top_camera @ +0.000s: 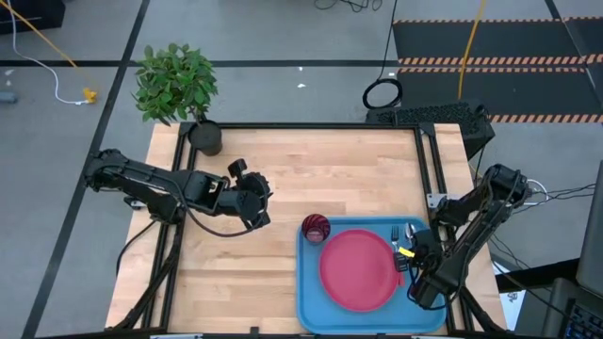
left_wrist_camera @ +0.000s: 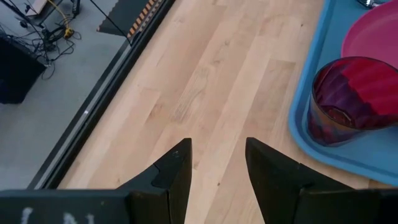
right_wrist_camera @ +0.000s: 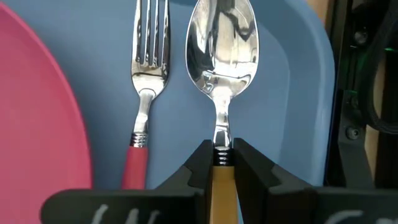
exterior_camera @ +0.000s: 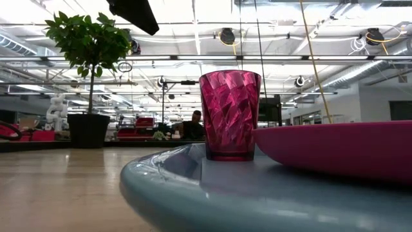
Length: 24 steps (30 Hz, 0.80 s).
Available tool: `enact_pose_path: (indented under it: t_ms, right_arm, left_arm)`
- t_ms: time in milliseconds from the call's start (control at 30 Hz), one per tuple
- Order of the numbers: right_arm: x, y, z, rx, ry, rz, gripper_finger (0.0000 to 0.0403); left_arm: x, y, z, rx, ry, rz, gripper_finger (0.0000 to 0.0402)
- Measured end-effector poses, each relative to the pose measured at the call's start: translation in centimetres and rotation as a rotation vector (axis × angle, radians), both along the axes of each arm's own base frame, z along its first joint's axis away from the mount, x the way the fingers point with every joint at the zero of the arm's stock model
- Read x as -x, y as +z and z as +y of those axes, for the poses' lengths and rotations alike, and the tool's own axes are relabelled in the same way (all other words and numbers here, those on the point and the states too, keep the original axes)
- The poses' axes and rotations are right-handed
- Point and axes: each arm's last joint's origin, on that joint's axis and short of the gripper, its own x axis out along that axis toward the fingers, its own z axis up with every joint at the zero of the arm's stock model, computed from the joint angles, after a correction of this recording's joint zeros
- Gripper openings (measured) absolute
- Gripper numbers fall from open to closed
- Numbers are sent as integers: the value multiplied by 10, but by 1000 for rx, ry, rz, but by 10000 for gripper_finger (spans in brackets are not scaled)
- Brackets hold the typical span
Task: Pick and place plate/cup/fork/spoon on tray
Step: Put the yellow spoon on the right of the red fork on the blue tray
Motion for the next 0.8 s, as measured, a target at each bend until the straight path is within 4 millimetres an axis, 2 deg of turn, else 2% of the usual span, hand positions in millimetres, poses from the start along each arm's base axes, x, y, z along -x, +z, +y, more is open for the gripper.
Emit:
enact_pose_path:
  t_ms: [467,800]
  right_arm:
    - [2,-27,-3,-69,-8,-48,38]
    - [2,-28,-3,-74,-12,-54,47]
  left_arm:
    - [0,0,0,0,0,0,152]
    - [0,0,0,0,0,-1,152]
